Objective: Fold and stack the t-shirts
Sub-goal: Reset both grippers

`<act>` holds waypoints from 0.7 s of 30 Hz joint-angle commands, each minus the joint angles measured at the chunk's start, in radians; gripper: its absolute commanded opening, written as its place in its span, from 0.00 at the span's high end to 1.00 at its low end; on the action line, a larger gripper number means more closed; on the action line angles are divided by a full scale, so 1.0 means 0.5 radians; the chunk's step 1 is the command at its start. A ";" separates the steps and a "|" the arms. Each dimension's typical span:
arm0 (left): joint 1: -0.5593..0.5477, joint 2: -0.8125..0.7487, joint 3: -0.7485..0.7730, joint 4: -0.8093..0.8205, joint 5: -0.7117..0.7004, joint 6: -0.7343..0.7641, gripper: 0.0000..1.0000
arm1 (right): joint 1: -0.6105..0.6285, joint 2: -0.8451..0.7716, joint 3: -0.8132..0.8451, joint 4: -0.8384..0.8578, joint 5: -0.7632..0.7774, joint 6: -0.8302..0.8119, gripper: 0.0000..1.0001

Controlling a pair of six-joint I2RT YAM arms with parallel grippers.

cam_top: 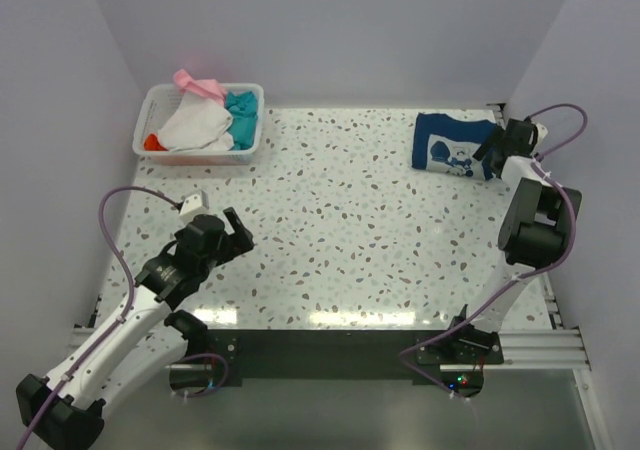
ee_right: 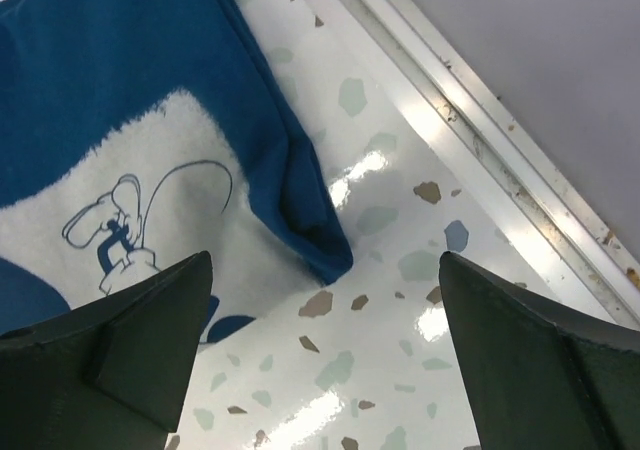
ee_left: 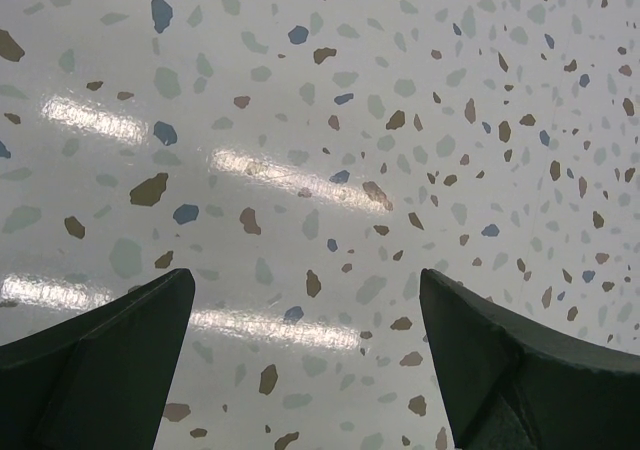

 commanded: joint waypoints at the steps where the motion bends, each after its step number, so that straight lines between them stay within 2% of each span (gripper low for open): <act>1: -0.007 -0.013 0.020 0.079 0.020 0.016 0.00 | 0.017 -0.194 -0.176 0.427 -0.111 -0.059 0.01; 6: -0.007 0.011 0.026 0.085 0.023 0.019 0.00 | 0.081 -0.332 -0.323 0.495 -0.317 -0.050 0.01; 13: -0.007 0.042 0.127 0.180 -0.023 0.043 0.00 | 0.483 -0.655 -0.492 0.295 -0.366 -0.053 0.01; 17: -0.007 0.140 0.271 0.195 -0.096 0.053 0.00 | 0.664 -1.049 -0.654 0.176 -0.366 0.054 0.01; 21: -0.004 0.205 0.299 0.250 -0.176 0.050 0.00 | 0.692 -1.470 -0.988 0.175 -0.617 0.176 0.01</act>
